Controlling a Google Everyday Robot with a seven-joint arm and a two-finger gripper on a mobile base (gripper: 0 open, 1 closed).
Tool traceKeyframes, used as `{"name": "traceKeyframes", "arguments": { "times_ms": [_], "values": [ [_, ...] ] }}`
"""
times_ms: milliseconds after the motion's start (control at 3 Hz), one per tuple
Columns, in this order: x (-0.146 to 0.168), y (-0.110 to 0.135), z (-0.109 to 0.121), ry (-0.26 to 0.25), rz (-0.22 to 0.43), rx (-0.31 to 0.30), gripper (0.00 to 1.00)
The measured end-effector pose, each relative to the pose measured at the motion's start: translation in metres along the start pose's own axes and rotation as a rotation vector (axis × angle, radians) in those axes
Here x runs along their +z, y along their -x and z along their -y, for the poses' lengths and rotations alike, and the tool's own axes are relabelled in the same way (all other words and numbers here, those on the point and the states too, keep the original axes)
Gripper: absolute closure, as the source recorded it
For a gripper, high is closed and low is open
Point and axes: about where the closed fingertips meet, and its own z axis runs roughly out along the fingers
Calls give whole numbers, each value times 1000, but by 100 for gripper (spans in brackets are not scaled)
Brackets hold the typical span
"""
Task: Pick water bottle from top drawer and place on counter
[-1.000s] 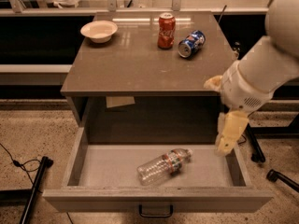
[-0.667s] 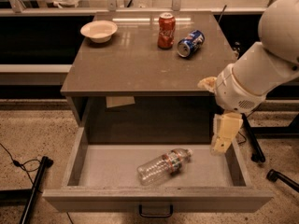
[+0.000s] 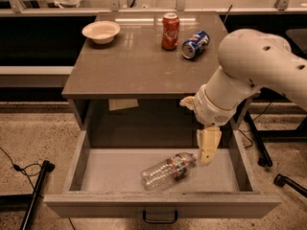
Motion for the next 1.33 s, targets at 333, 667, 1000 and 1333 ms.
{"name": "traceKeyframes", "arguments": {
  "times_ms": [333, 667, 1000, 1333],
  "values": [
    [39, -4, 2, -4, -1, -95, 0],
    [71, -9, 1, -32, 6, -184, 0],
    [101, -12, -3, -21, 15, -258, 0],
    [129, -18, -10, 28, 26, -306, 0]
  ]
}}
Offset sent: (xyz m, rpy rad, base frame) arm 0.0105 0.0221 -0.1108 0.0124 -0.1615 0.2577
